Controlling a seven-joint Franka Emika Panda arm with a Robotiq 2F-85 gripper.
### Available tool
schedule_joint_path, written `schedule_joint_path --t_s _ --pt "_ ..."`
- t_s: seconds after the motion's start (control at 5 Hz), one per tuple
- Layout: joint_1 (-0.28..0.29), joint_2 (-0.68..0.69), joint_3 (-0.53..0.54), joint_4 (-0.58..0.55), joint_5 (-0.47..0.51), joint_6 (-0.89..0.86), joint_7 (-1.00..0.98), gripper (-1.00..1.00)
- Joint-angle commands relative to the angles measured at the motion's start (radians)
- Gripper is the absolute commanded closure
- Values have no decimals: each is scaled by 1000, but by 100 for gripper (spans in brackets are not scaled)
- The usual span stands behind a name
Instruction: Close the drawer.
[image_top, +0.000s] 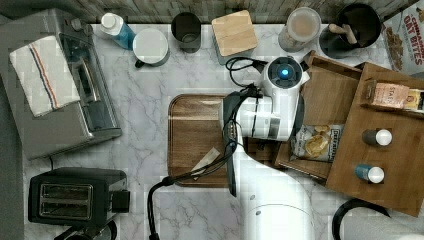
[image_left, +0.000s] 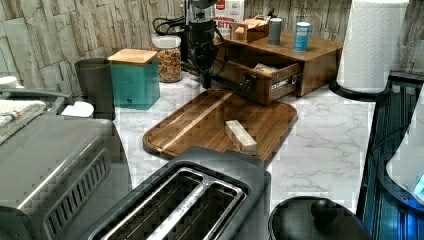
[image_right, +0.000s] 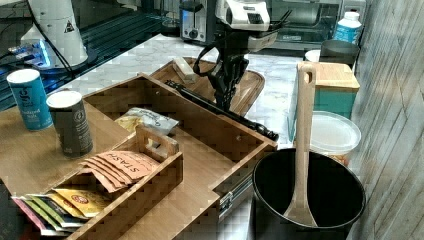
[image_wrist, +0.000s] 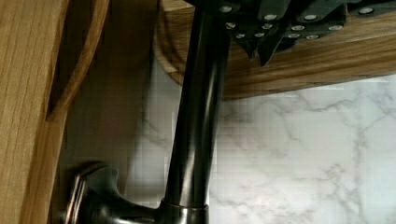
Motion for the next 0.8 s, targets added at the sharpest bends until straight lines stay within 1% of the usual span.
schedule_joint_path --t_s 0.2,0.4,0.6,0.8 --pt "-245 -61 -142 57 51 -18 -245 100" --pt "-301 6 -176 126 108 -45 -279 100" --pt "-318 -5 -229 151 73 -109 -183 100" --pt "-325 -9 -272 149 38 -96 -84 100"
